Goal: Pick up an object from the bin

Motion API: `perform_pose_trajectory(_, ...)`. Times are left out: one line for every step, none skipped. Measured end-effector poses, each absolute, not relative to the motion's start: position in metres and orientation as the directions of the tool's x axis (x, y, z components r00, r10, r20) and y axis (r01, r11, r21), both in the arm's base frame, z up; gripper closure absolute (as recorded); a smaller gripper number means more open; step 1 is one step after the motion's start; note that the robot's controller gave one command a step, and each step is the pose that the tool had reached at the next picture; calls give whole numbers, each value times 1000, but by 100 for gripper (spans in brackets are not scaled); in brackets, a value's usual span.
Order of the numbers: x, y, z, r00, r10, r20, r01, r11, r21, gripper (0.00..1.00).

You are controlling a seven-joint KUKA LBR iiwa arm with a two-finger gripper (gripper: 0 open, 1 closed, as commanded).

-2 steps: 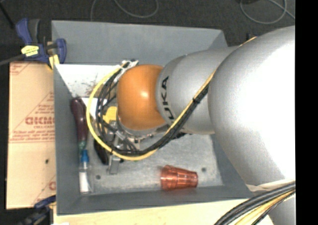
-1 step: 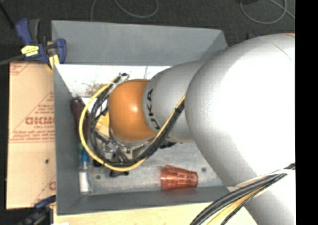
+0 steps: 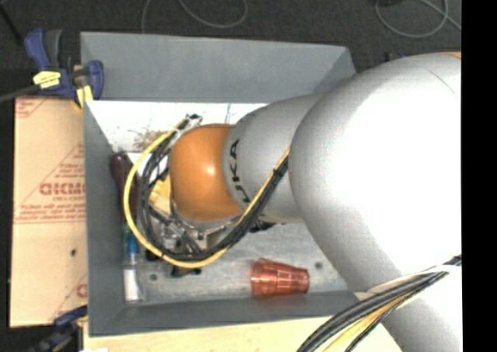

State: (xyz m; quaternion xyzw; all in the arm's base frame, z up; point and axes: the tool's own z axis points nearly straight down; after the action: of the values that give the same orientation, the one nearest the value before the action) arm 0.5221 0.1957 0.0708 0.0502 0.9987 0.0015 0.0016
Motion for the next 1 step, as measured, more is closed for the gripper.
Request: perform_pose_trajectory(522,191,75,-993,115,-2,115,993,4,100)
